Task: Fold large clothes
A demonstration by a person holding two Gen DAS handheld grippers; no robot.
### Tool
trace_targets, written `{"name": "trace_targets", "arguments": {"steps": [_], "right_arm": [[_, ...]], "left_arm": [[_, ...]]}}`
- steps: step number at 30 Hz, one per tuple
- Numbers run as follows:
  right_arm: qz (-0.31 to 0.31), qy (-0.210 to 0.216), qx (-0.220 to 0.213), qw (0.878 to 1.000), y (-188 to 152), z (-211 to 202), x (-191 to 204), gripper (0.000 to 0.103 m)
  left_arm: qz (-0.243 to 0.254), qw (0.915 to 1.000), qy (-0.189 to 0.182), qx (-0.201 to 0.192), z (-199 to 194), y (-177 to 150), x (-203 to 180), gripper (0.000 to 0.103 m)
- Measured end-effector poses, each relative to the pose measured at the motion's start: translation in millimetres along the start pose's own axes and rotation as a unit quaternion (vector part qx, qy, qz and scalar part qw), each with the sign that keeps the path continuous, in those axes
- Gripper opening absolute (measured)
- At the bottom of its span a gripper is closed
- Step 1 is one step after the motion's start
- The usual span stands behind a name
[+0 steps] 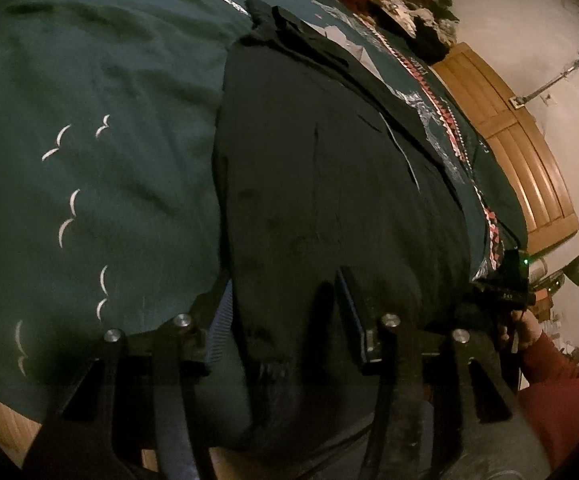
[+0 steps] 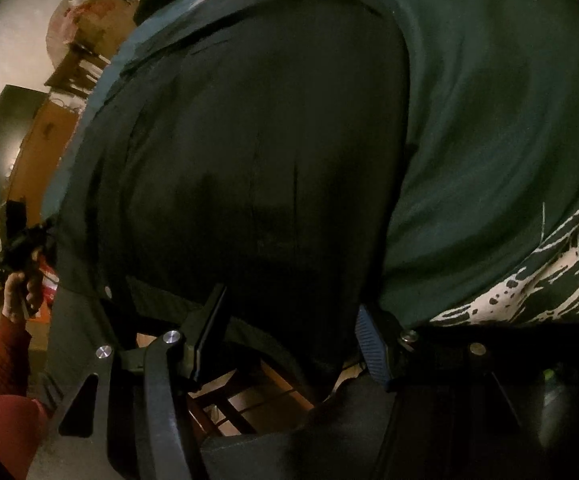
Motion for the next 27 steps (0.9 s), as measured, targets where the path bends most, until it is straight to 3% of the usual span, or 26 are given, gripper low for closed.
{"name": "trace_targets", "arguments": {"steps": [5, 13, 14, 15, 16, 17, 18, 20, 21, 27], "right_arm": [[-0.011, 0.003, 0.010, 1.000, -3, 4, 3, 0.076], [-0.007, 0.001, 0.028, 1.000, -15, 5, 6, 0.076], [-0.008, 0.000, 0.032, 0.999, -15, 7, 6, 0.074], [-0.009, -0.002, 0.040, 0.999, -15, 10, 7, 0.054], [-0.010, -0.005, 0.045, 0.999, -16, 11, 8, 0.045], [-0.007, -0.009, 0.039, 0.999, -14, 6, 8, 0.024], [0.004, 0.003, 0.029, 1.000, -12, -1, 8, 0.011], [0.035, 0.053, -0.004, 0.998, -6, -26, 14, 0.010], [0.045, 0.077, -0.022, 0.996, -2, -40, 19, 0.009], [0.102, 0.184, -0.140, 0.968, 49, -118, 40, 0.005]], "left_arm": [[0.016, 0.9999, -0.007, 0.002, 1, -4, -1, 0.054], [0.036, 0.9992, 0.006, 0.018, 0, -5, -3, 0.045], [0.043, 0.9987, 0.011, 0.024, 1, -7, -5, 0.040], [0.045, 0.9983, 0.011, 0.035, 3, -9, -8, 0.019], [0.042, 0.9984, 0.006, 0.039, 4, -10, -10, 0.012], [0.042, 0.9983, 0.005, 0.040, 3, -12, -13, 0.012], [0.036, 0.9986, -0.002, 0.039, 1, -12, -17, 0.011], [-0.025, 0.9977, -0.062, 0.011, -14, 2, -26, 0.011], [-0.054, 0.9931, -0.103, -0.014, -26, 15, -34, 0.011], [-0.093, 0.9704, -0.198, -0.103, -51, 86, -69, 0.011]]}}
Point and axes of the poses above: each gripper's, at about its wrist camera, not at the fingertips, and z roughly the way its jaws point, x to its left, y to its top, the point moved 5 cm from there along z, roughly the way its jaws point, and after that the axes turned 12 degrees about -x, right-handed, at the moved point
